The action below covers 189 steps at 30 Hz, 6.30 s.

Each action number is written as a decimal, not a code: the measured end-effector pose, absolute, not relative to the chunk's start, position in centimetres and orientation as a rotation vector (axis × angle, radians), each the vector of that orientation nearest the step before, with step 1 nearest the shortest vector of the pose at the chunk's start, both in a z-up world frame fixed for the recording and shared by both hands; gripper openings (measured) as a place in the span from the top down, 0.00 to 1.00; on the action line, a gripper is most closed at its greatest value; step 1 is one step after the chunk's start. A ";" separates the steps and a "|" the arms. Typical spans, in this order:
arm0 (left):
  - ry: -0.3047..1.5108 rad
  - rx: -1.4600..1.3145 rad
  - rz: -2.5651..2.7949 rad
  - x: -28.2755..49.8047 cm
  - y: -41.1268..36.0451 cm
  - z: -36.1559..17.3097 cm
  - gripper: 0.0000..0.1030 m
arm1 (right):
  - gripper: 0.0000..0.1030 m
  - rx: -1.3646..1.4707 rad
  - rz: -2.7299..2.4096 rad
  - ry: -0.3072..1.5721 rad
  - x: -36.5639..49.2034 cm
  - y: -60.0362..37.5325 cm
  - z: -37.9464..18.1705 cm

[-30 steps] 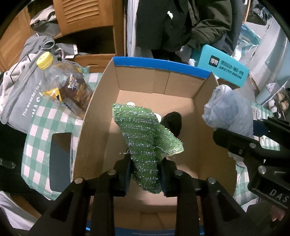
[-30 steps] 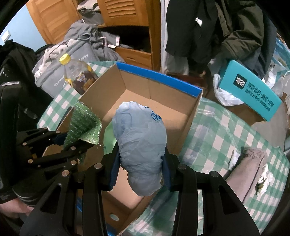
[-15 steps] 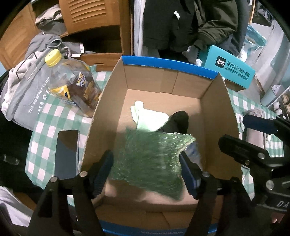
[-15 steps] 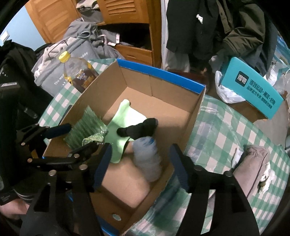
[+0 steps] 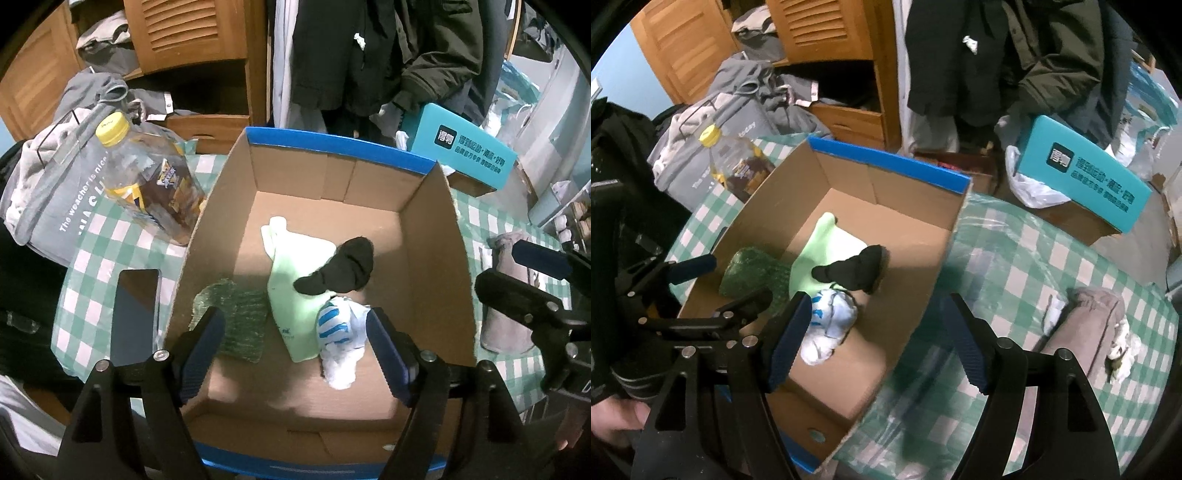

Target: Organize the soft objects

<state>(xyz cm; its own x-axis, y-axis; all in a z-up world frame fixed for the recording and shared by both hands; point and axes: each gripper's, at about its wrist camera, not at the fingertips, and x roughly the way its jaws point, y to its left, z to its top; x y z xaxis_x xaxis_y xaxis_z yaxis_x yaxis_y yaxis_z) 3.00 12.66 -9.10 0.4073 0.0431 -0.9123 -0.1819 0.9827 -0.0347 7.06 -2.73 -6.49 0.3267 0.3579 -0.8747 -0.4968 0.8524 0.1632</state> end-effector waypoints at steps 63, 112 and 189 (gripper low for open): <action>1.235 0.165 -0.190 7.2 -13.9 -10.1 0.14 | 0.24 0.040 0.036 1.138 4.5 -34.9 -8.6; 1.426 0.289 -0.224 16.4 -25.5 -19.9 0.11 | 0.24 0.006 0.058 1.310 12.5 -39.6 -16.1; 1.183 0.118 -0.266 10.6 -11.4 -9.2 0.74 | 0.60 -0.038 0.197 1.162 10.0 -30.8 -10.0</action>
<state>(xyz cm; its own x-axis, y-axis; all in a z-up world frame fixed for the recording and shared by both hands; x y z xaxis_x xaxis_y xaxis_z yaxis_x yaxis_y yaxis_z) 10.62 -11.36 -9.24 0.3519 -0.1431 -0.9250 0.2662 0.9627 -0.0476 9.95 -30.82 -10.04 0.3825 0.1345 -0.9141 -0.1737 0.9822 0.0718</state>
